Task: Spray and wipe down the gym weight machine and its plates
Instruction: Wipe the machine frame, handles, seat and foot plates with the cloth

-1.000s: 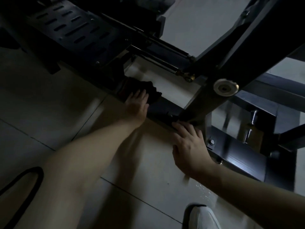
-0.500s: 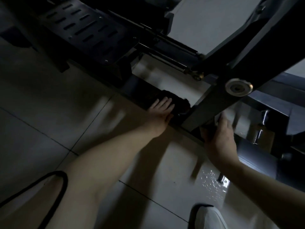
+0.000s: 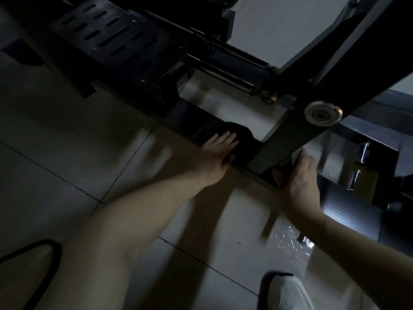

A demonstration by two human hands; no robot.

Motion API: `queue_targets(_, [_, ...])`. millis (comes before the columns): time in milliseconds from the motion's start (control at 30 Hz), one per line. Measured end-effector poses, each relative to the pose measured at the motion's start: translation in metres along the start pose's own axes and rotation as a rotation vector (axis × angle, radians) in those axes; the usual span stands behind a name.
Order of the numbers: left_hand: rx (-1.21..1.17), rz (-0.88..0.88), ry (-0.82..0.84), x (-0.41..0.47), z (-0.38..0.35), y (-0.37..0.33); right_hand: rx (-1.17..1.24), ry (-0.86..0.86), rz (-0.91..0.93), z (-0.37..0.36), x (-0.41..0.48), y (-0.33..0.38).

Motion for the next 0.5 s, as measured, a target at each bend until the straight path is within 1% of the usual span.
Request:
queue_targets(33, [0.013,-0.068,0.042,0.000,-0.003,0.003,0.001,0.001,-0.001,0.000,0.000,-0.001])
queue_targets(67, [-0.022,-0.081,0.046,0.003,0.000,0.012,-0.004,0.002,0.007,0.000,-0.001,-0.001])
queue_targets(100, [-0.092,-0.040,0.027,0.012,0.003,0.031,-0.013,0.005,0.017,0.001,0.000,0.001])
queue_targets(133, [-0.148,0.065,-0.042,0.024,0.011,0.058,-0.020,0.008,0.021,0.001,0.002,0.001])
queue_targets(167, [-0.154,0.213,-0.107,0.035,0.023,0.091,-0.020,0.009,0.019,0.001,0.003,0.001])
queue_targets(200, [-0.135,0.341,-0.122,0.042,0.034,0.120,-0.014,0.007,0.016,0.001,0.003,0.001])
queue_targets(233, [-0.114,0.422,-0.097,0.046,0.040,0.138,-0.007,0.005,0.015,0.001,0.003,0.001])
queue_targets(267, [-0.096,0.462,-0.087,0.047,0.046,0.142,-0.003,0.009,0.017,0.001,0.002,0.001])
queue_targets(300, [-0.063,0.468,-0.106,0.045,0.050,0.137,-0.002,0.015,0.021,0.001,0.002,0.002])
queue_targets(367, [-0.017,0.380,-0.128,0.033,0.042,0.105,-0.001,0.015,0.023,0.002,0.001,0.001])
queue_targets(433, [-0.107,0.281,-0.073,0.026,0.020,0.066,-0.001,0.005,0.031,0.000,0.001,0.001])
queue_targets(500, [-0.221,0.245,-0.047,0.034,0.016,0.030,-0.008,-0.009,0.037,-0.001,0.001,0.001])
Point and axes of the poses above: each hand's wrist, its own x-axis towards the middle knuckle, its own z-axis out of the back of the hand, y = z × x, the point moved 7 cm from there along x, towards the middle knuckle, and after that the axes turned 15 degrees about z, right-handed, at the moved point
